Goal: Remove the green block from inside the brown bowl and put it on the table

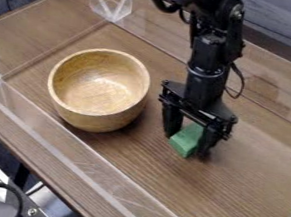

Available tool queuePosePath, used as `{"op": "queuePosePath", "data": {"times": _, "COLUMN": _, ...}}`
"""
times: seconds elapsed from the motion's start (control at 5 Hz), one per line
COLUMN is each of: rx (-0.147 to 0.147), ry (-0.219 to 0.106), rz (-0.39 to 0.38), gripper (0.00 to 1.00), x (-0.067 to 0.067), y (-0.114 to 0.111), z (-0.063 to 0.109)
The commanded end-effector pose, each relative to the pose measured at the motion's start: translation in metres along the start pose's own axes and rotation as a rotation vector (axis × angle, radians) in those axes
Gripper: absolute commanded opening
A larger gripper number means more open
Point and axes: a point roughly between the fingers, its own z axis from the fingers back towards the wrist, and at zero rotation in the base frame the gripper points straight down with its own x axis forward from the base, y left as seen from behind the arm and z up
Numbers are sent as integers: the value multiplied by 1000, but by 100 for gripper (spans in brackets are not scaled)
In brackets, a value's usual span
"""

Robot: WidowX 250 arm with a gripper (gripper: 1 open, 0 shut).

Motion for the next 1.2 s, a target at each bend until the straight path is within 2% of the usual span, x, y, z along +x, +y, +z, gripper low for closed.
{"op": "queuePosePath", "data": {"times": 0.0, "rx": -4, "ry": -25, "rz": 51, "gripper": 100, "x": 15, "y": -2, "z": 21}}
{"op": "queuePosePath", "data": {"times": 0.4, "rx": 5, "ry": -55, "rz": 60, "gripper": 100, "x": 18, "y": -3, "z": 20}}
{"op": "queuePosePath", "data": {"times": 0.6, "rx": -4, "ry": -87, "rz": 41, "gripper": 0, "x": 24, "y": -2, "z": 15}}
{"op": "queuePosePath", "data": {"times": 0.8, "rx": -11, "ry": -115, "rz": 19, "gripper": 0, "x": 30, "y": -1, "z": 11}}
{"op": "queuePosePath", "data": {"times": 1.0, "rx": -7, "ry": -144, "rz": 15, "gripper": 0, "x": 30, "y": -2, "z": 6}}
